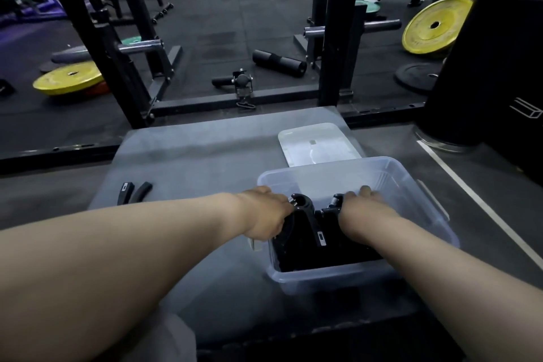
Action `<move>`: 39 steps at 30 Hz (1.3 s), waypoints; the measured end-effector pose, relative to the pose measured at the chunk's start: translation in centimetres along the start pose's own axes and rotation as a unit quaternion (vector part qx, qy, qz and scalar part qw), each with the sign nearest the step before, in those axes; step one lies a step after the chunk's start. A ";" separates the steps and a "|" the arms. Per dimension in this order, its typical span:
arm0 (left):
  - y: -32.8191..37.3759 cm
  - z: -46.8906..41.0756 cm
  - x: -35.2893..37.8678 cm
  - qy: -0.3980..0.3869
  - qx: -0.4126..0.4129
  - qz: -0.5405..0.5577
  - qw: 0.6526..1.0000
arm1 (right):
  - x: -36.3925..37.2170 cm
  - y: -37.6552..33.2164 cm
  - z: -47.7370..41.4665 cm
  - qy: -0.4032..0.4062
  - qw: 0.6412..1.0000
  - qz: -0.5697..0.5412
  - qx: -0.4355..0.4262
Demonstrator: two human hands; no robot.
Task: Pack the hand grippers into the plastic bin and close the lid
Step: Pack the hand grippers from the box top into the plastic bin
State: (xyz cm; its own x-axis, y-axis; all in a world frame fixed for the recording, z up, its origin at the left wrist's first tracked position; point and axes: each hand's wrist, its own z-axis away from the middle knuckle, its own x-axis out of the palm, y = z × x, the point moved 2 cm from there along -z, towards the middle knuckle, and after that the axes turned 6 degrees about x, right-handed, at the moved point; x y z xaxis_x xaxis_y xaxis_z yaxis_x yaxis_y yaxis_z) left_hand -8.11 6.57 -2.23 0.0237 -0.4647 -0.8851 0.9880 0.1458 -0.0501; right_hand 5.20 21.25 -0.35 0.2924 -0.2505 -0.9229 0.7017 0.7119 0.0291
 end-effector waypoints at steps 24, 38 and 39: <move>-13.5 12.8 9.1 -0.063 -0.253 0.235 0.936 | 6.7 -16.1 2.5 0.118 0.972 -0.105 -0.173; -15.9 10.4 19.1 0.035 -0.351 0.160 0.922 | 5.2 -16.3 5.1 0.141 0.979 -0.061 -0.135; -16.0 10.0 19.2 0.030 -0.354 0.163 0.921 | 5.3 -16.2 4.9 0.137 0.978 -0.090 -0.128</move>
State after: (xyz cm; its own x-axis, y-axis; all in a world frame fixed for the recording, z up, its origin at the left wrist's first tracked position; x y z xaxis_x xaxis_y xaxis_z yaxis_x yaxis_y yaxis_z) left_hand -21.96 -13.43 -13.79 0.2709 -0.2495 -0.9297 0.5833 0.8109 -0.0477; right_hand -1.45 5.15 -3.82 -0.0313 -0.2263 -0.9736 0.5295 0.8224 -0.2082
